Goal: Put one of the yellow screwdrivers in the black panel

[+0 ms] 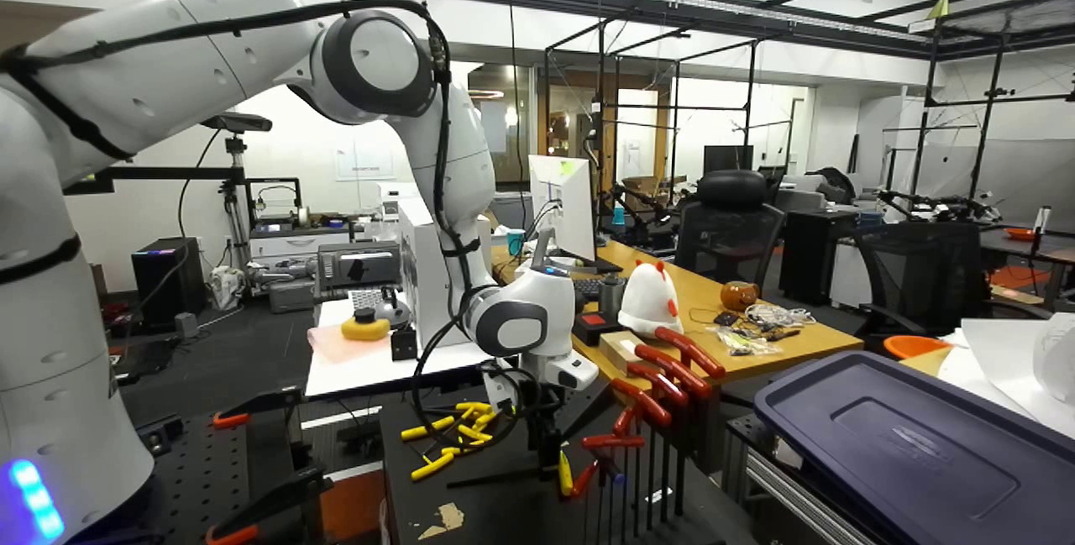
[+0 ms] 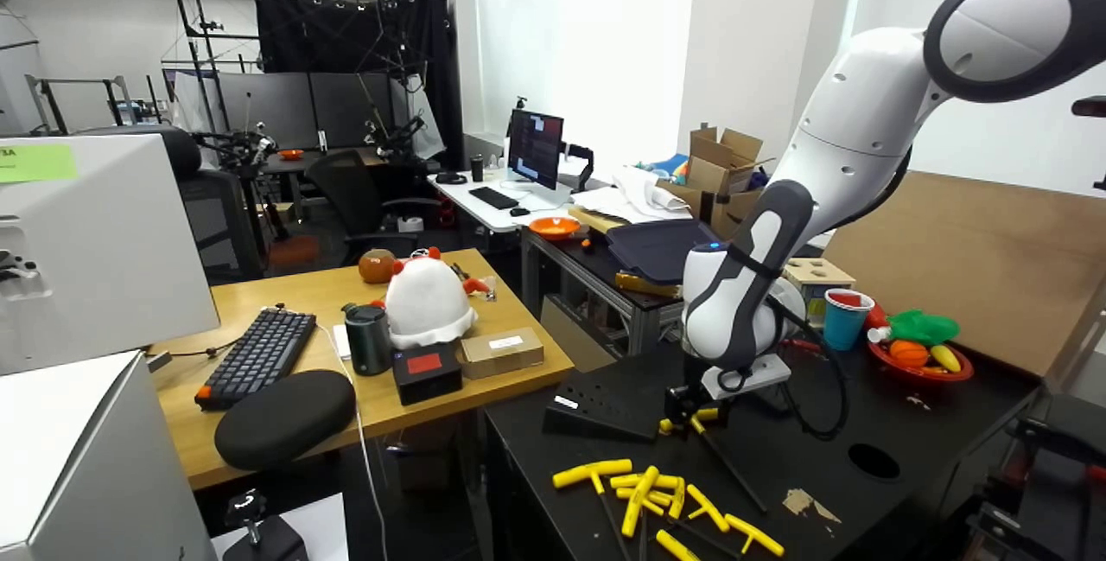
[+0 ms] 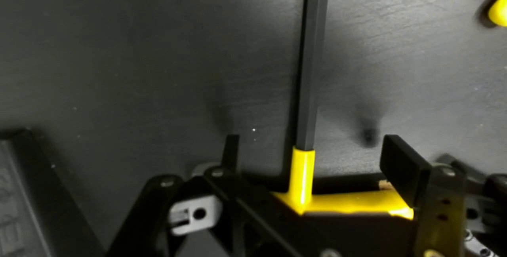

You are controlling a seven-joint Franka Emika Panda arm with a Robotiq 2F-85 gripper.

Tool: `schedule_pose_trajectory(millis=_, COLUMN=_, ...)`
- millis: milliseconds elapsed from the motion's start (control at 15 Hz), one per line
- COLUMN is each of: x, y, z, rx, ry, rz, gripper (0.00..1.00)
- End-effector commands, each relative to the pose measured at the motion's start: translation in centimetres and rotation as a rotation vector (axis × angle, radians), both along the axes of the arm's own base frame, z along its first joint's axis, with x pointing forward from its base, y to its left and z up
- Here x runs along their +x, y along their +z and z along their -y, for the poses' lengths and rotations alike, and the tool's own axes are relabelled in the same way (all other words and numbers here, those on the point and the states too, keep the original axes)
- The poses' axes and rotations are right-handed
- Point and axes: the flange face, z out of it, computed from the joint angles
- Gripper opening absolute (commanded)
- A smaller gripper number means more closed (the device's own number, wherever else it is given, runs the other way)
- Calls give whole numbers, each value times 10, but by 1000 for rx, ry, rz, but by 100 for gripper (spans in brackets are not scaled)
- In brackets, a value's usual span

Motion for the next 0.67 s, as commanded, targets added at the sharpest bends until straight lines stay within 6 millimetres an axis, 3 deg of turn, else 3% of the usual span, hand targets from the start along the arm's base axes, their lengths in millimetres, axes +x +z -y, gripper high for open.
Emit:
schedule_pose_trajectory(millis=0, x=-4, y=7, z=0, rx=12, ry=-25, rz=-11, gripper=59)
schedule_pose_trajectory(millis=467, x=-8, y=5, z=-2, rx=24, ry=-28, rz=-10, gripper=5)
schedule_pose_trajectory(millis=600, x=-8, y=7, z=-3, rx=27, ry=-30, rz=-6, gripper=0)
